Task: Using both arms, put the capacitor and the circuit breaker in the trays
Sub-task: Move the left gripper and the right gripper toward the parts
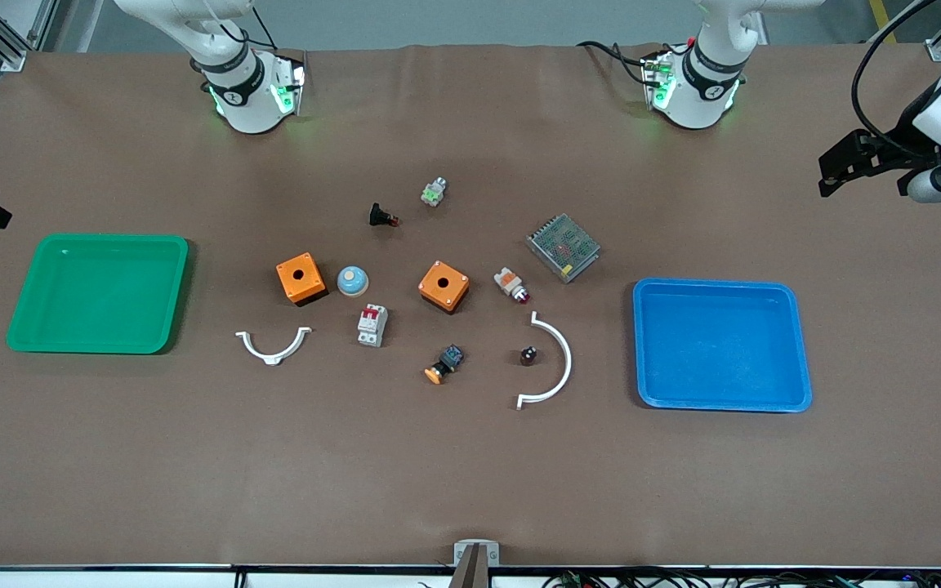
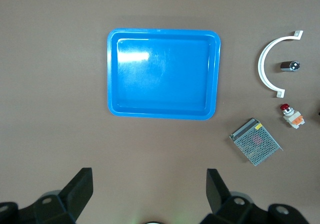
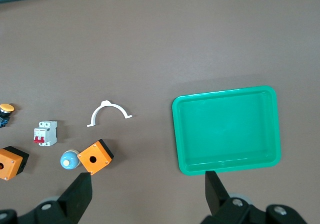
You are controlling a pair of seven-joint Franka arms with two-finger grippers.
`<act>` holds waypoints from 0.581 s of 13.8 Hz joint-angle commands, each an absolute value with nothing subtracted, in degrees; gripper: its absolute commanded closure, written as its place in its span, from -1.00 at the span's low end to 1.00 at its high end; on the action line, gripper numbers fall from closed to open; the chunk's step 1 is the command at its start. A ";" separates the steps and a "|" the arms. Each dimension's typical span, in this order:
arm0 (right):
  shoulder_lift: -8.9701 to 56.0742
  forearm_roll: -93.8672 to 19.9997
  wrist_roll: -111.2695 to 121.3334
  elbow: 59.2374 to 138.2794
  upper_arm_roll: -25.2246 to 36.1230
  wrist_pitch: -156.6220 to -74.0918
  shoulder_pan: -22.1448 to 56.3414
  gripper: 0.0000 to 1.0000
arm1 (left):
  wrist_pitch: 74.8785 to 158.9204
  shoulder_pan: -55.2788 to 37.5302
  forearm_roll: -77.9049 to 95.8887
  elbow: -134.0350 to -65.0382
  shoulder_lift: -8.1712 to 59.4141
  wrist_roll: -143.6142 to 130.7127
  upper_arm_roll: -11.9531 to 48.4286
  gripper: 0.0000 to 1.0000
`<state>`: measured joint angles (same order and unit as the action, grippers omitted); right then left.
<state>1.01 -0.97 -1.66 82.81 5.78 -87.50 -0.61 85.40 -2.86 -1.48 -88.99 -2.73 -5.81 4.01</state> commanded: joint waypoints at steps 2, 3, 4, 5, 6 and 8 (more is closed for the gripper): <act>1.67 -1.05 -1.14 81.39 5.36 -86.75 -1.05 -1.00 | 84.38 -2.90 -2.46 -87.72 -2.11 -6.23 4.31 -1.00; 1.67 -1.05 -1.14 81.39 5.36 -86.66 -1.05 -1.00 | 84.38 -3.51 -2.46 -87.71 -1.85 -6.41 4.31 -1.00; 1.67 -1.14 -1.14 81.39 5.36 -86.66 -1.05 -1.00 | 84.55 -3.86 -2.46 -87.63 0.07 -6.68 4.65 -1.00; 1.67 -1.06 -1.14 81.39 5.36 -86.66 -0.88 -1.00 | 85.33 -4.74 -2.46 -86.84 2.18 -6.68 4.75 -1.00; 1.76 -1.05 -1.14 81.47 5.36 -86.66 -0.44 -1.00 | 86.21 -6.49 -2.46 -86.05 4.37 -6.68 5.01 -1.00; 3.24 -1.05 -1.32 81.56 5.36 -86.66 1.31 -1.00 | 91.20 -9.56 -2.37 -86.04 8.59 -7.12 5.10 -1.00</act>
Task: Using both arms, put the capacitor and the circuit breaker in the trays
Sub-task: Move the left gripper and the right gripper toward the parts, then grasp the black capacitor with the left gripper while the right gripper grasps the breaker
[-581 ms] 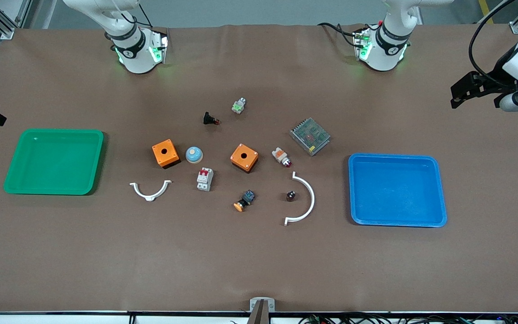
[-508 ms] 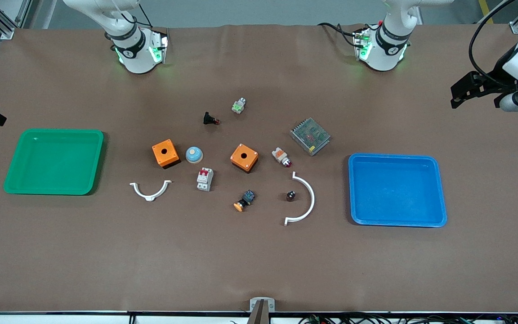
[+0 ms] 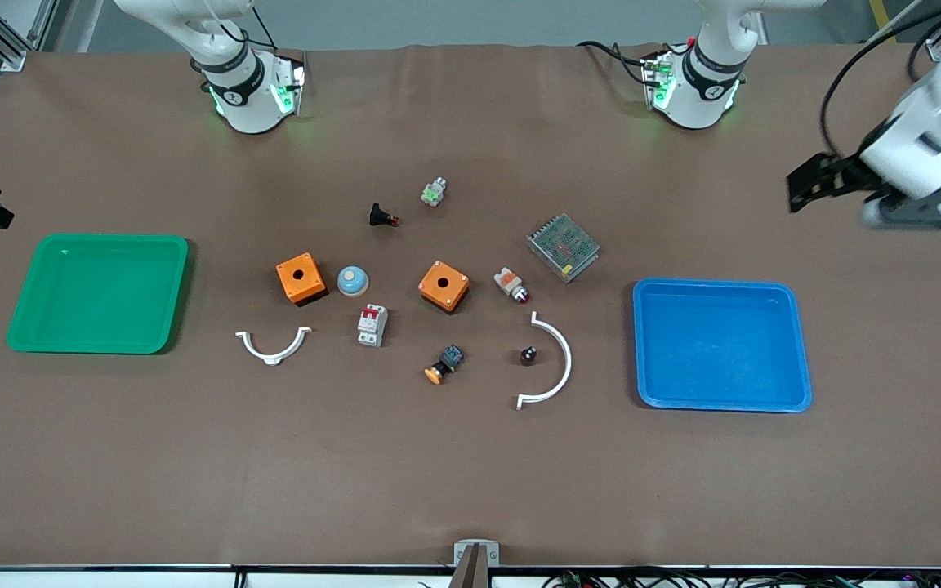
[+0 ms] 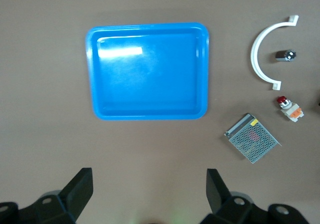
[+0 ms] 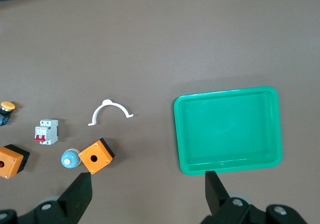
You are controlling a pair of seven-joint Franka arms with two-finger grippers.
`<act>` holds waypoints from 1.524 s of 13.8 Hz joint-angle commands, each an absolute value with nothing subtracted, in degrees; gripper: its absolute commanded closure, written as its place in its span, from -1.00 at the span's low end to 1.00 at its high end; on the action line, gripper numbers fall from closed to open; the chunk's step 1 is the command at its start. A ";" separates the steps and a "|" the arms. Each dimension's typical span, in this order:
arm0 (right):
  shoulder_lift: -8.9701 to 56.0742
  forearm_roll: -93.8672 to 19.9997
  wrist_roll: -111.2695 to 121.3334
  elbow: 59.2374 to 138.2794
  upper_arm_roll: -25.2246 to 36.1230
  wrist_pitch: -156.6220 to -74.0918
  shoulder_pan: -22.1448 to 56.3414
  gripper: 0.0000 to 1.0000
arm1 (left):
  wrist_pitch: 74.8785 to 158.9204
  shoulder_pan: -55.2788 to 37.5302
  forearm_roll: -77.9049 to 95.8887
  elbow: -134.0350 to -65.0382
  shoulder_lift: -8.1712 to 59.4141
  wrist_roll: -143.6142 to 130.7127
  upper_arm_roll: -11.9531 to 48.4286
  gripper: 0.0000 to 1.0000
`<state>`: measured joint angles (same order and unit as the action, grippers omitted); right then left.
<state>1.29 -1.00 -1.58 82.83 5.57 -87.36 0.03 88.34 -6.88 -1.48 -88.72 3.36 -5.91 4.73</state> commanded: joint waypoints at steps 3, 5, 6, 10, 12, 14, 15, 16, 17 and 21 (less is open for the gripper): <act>6.93 -1.05 -1.76 81.56 5.36 -87.27 5.08 -1.00 | 97.71 -15.28 -2.37 -85.96 15.80 -17.45 5.10 -1.00; 10.79 -0.71 -1.67 81.39 5.36 -87.54 8.59 -1.00 | 104.73 -18.97 -2.37 -84.39 22.03 -24.67 5.01 -1.00; 12.72 -0.79 -1.15 81.39 5.36 -87.89 10.27 -1.00 | 107.64 -20.38 -2.46 -82.72 25.54 -27.05 5.01 -1.00; 19.06 -2.01 -5.68 82.53 5.19 -92.71 19.49 -1.00 | 117.48 -26.09 -2.46 -77.53 37.50 -37.06 4.66 -0.92; 22.31 -8.58 -13.93 82.71 5.27 -95.35 21.96 -1.00 | 123.28 -28.64 -2.55 -77.26 41.90 -41.64 4.22 -0.83; 25.04 -11.42 -17.92 83.75 5.27 -99.38 24.60 -1.00 | 126.64 -29.97 -2.55 -77.26 45.16 -42.63 4.13 -0.71; 25.57 -11.43 -19.93 86.20 5.27 -104.02 26.61 -1.00 | 126.82 -30.14 -2.55 -77.26 46.13 -42.63 4.13 -0.65; 25.66 -11.43 -22.04 89.61 5.27 -109.20 28.20 -1.00 | 127.44 -30.93 -2.64 -77.34 47.19 -42.63 4.04 -0.58; 25.66 -11.43 -23.10 93.13 5.27 -114.90 29.52 -1.00 | 128.31 -31.29 -2.90 -77.34 47.89 -42.71 3.96 -0.52; 26.71 -11.43 -23.20 102.11 5.27 -127.86 31.46 -1.00 | 131.13 -31.64 -2.99 -77.43 50.27 -42.71 3.87 -0.24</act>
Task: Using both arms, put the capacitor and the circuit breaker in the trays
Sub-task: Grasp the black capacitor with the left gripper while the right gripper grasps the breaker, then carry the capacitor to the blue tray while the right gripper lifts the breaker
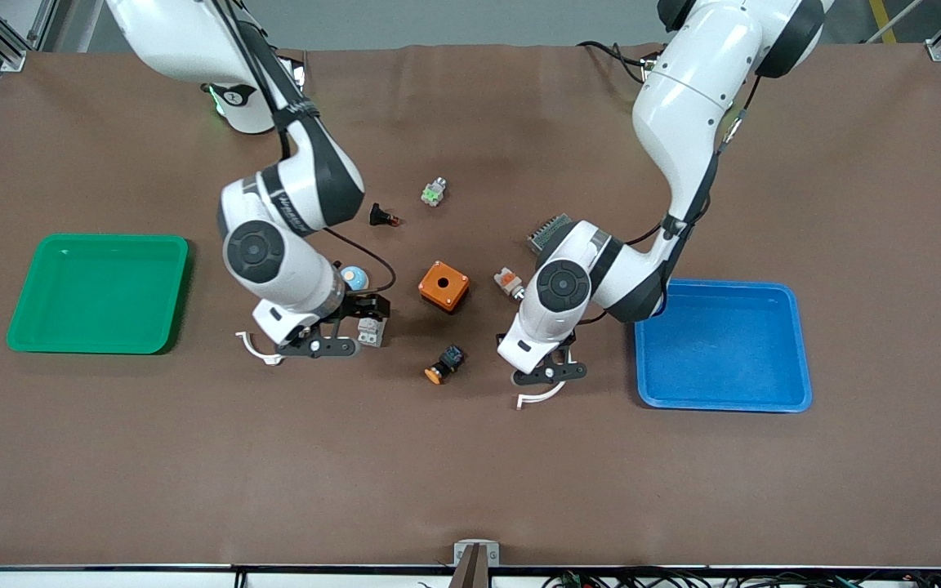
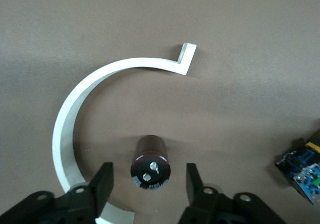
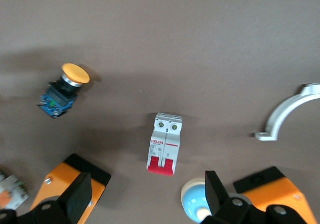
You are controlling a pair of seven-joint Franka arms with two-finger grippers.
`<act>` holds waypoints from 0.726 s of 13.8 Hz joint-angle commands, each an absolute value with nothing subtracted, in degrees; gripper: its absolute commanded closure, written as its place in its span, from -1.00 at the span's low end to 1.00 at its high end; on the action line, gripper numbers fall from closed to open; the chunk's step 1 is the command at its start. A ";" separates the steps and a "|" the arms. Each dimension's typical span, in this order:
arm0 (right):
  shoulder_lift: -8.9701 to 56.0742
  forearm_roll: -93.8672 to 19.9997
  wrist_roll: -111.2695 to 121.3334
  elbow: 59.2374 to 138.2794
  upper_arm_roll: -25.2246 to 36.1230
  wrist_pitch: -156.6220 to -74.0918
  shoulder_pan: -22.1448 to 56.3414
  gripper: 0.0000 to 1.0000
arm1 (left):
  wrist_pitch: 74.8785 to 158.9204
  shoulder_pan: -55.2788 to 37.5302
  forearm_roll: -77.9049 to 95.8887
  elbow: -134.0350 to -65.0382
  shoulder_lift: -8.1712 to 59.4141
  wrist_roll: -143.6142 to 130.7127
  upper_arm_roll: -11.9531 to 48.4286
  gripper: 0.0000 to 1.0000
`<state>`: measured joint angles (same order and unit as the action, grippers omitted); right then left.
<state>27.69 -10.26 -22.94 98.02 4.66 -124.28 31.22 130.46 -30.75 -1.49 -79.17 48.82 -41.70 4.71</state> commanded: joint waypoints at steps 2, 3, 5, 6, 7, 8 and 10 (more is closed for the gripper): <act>27.94 -11.43 -23.29 103.18 5.27 -129.72 31.46 -1.00 | 131.13 -31.64 -3.08 -77.61 50.54 -42.45 3.87 0.10; 28.73 -11.43 -23.29 103.27 5.27 -129.90 31.46 -1.00 | 131.13 -31.55 -3.60 -77.61 50.54 -42.45 3.87 0.36; 29.70 -11.43 -26.78 103.18 5.27 -130.51 31.99 -1.00 | 131.13 -31.46 -4.83 -77.52 50.19 -42.19 3.87 0.96; 30.23 -11.43 -28.29 103.18 5.27 -131.56 33.21 -1.00 | 131.05 -31.20 -5.62 -77.52 49.49 -42.19 3.78 1.00; 31.10 -11.43 -28.65 103.10 5.36 -132.79 33.66 -1.00 | 130.52 -30.51 -6.58 -77.61 48.26 -42.10 3.69 1.00; 31.72 -11.43 -28.65 103.10 5.36 -133.67 33.66 -1.00 | 130.08 -29.11 -7.46 -77.87 46.95 -41.93 3.52 1.00; 32.87 -11.34 -28.65 103.01 5.27 -134.91 33.75 -0.95 | 124.49 -26.21 -7.73 -77.87 43.17 -41.49 3.52 1.00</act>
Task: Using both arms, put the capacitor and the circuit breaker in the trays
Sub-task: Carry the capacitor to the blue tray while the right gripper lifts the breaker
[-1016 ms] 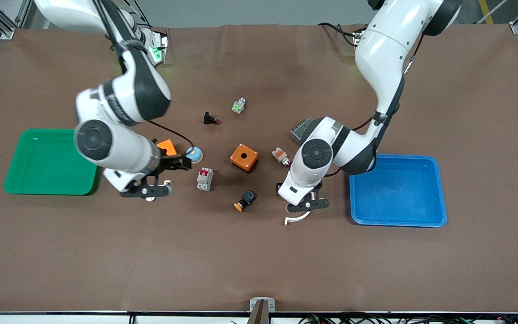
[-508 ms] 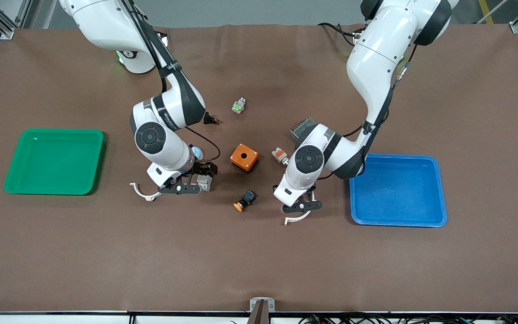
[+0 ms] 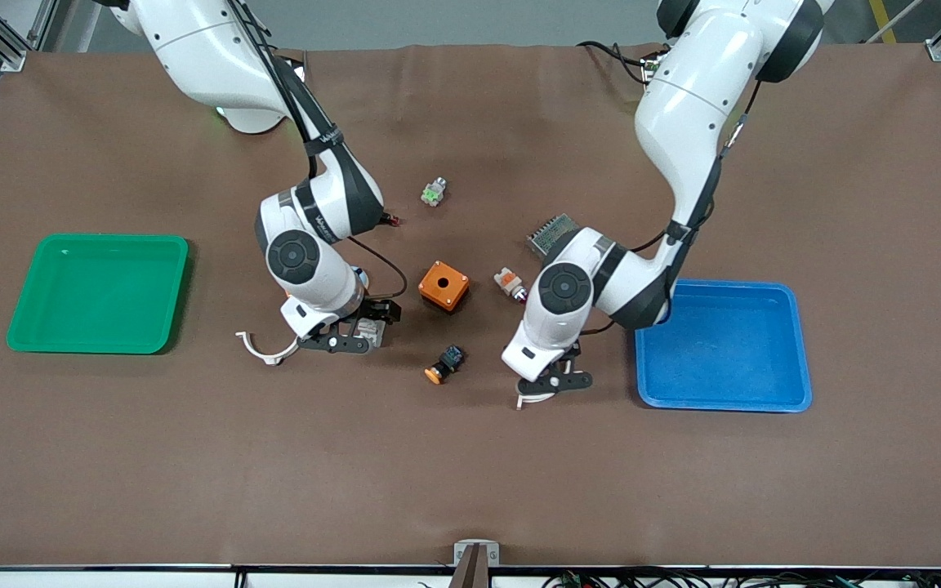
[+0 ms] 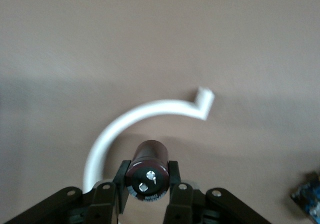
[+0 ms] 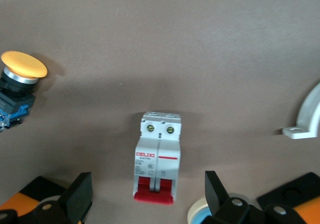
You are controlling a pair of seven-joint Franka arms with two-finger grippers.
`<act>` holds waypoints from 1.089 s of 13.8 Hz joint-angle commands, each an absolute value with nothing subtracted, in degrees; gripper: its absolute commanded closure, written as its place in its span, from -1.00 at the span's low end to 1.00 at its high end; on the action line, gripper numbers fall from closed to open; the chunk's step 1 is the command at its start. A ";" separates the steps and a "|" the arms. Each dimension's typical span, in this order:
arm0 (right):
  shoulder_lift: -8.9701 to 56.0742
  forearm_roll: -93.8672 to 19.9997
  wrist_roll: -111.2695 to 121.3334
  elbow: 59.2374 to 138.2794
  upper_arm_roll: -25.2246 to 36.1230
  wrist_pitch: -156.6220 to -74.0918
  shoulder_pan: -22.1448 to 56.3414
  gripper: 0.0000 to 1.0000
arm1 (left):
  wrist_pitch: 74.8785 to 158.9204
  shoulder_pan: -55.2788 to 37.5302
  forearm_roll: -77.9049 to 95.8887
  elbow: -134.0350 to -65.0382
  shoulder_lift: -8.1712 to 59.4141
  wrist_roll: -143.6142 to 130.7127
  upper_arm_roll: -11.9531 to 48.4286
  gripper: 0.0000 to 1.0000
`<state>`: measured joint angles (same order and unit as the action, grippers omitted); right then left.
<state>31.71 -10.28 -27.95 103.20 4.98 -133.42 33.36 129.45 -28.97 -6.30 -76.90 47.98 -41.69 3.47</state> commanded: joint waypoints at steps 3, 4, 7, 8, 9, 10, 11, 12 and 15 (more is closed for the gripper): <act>34.27 -11.25 -28.65 102.92 5.27 -136.40 34.27 -0.54 | 117.26 -20.76 -7.73 -80.49 37.63 -35.10 3.60 1.00; 34.28 -11.25 -28.65 102.92 5.27 -136.41 34.36 -0.30 | 117.25 -18.57 -7.73 -83.47 35.36 -31.50 3.60 1.00; 34.19 -11.25 -28.65 102.57 5.27 -135.62 34.10 0.41 | 117.68 -11.10 -8.00 -91.47 29.72 -20.86 3.69 1.00; 34.10 -11.25 -28.39 102.48 5.27 -135.44 33.75 0.56 | 118.47 -9.16 -8.09 -94.02 28.49 -18.66 3.78 1.00; 33.58 -11.25 -28.13 102.48 5.36 -135.27 33.40 0.58 | 120.04 -7.40 -8.00 -97.00 27.61 -16.89 3.78 1.00; 32.70 -11.25 -28.13 102.48 5.54 -134.31 33.40 0.60 | 122.76 -5.90 -8.09 -100.25 26.73 -15.66 3.78 1.00; 30.43 -11.25 -28.12 102.39 5.80 -131.25 33.22 0.63 | 126.44 -3.80 -8.00 -104.11 25.85 -13.73 3.87 1.00; 27.71 -11.16 -28.04 102.22 6.41 -127.22 32.53 0.64 | 129.69 -2.13 -8.09 -107.37 25.32 -12.41 4.13 1.00; 19.10 -10.03 -25.95 100.38 9.65 -112.19 28.58 0.64 | 135.34 -0.97 -8.00 -113.45 25.05 -12.04 4.04 0.99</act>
<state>27.23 -10.18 -28.06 99.50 8.11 -120.45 32.06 131.70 -1.54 -7.17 -107.48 28.07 -12.19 3.30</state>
